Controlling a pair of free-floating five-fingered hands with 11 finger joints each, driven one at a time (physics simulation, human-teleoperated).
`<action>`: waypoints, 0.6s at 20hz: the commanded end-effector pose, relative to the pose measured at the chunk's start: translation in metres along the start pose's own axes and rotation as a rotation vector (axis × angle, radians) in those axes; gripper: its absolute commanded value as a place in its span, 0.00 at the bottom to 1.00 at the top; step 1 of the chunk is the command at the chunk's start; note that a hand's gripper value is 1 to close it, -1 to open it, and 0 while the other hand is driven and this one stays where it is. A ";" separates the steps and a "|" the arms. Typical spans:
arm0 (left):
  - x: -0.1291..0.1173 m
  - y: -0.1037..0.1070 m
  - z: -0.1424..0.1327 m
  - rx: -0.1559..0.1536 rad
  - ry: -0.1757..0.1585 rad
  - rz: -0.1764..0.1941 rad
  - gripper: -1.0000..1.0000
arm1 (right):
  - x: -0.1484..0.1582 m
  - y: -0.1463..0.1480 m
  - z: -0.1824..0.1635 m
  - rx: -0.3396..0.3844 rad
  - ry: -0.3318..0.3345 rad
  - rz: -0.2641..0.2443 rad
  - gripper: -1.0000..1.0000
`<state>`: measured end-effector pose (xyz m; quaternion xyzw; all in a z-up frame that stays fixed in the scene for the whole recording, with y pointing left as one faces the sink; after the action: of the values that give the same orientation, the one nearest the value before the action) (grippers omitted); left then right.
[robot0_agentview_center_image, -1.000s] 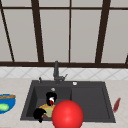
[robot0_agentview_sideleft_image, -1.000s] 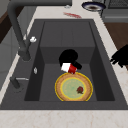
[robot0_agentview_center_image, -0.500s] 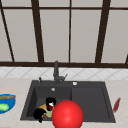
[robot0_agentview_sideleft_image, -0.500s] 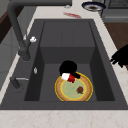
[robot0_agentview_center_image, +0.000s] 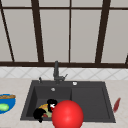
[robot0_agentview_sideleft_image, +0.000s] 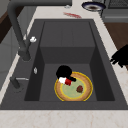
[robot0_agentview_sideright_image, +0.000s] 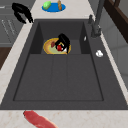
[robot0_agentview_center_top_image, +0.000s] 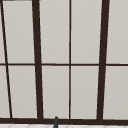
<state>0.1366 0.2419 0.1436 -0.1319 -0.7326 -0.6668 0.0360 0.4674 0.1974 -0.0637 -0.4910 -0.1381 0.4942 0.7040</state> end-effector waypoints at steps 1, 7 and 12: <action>0.000 0.000 0.000 0.000 0.000 0.000 0.50 | 0.012 0.024 -0.011 -0.056 0.006 0.040 1.00; 0.000 0.000 0.000 0.000 0.000 0.000 0.50 | 0.015 0.021 0.025 -0.136 0.073 0.042 1.00; 0.000 0.000 0.000 0.000 0.000 0.000 0.50 | 0.017 0.020 0.026 -0.131 0.074 0.059 1.00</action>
<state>0.1366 0.2419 0.1436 -0.1319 -0.7326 -0.6668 0.0360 0.4456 0.2251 -0.0692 -0.5639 -0.1350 0.4790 0.6591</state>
